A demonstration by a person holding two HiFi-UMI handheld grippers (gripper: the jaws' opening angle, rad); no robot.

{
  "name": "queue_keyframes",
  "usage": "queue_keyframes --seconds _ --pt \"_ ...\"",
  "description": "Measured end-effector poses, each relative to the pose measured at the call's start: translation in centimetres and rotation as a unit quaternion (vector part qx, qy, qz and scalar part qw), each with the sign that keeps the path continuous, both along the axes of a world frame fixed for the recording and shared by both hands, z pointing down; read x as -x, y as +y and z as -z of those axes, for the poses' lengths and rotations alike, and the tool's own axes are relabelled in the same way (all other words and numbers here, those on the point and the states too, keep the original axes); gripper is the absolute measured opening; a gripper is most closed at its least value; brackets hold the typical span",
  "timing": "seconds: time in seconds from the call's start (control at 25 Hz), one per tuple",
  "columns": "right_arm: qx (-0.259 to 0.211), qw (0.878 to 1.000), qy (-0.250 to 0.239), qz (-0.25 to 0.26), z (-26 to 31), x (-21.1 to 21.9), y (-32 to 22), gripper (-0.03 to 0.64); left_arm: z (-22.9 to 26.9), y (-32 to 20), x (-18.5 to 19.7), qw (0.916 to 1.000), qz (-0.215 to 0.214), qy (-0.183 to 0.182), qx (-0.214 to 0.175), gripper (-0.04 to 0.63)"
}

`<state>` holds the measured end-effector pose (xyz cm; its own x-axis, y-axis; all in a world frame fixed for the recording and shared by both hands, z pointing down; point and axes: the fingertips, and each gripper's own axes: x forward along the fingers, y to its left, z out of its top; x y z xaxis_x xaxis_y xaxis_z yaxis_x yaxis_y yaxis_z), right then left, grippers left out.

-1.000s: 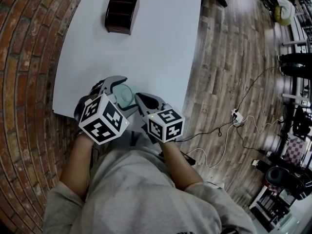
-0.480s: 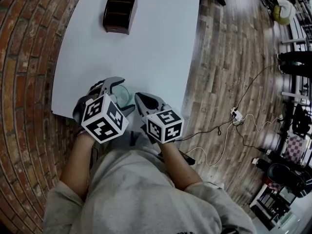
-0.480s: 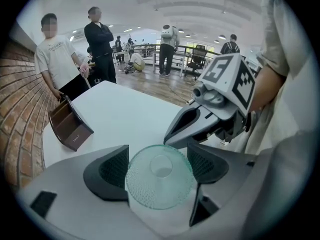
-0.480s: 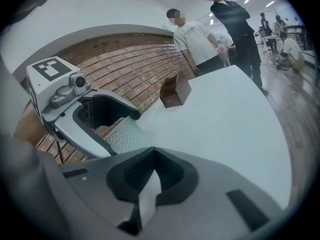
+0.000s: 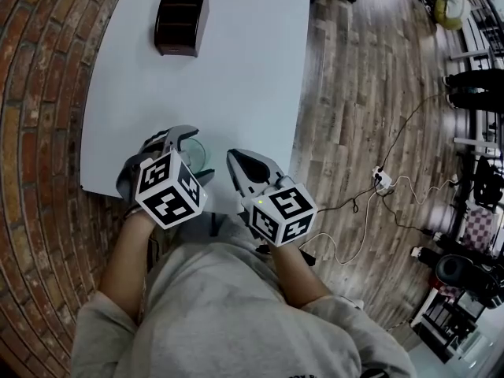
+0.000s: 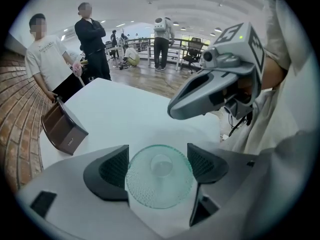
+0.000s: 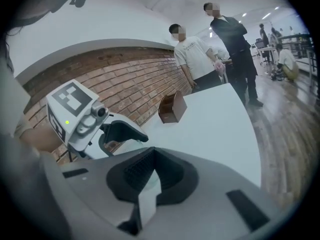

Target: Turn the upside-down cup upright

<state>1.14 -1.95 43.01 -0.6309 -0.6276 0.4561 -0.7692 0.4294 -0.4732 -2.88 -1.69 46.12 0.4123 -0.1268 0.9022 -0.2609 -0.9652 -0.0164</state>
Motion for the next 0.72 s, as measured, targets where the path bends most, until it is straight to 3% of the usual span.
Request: queue_keyframes --seconds 0.72 --pt "-0.015 0.999 -0.005 -0.03 1.6 -2.3 1.1 0.006 -1.4 0.7 -0.9 0.9988 -0.032 -0.036 0.0 0.37"
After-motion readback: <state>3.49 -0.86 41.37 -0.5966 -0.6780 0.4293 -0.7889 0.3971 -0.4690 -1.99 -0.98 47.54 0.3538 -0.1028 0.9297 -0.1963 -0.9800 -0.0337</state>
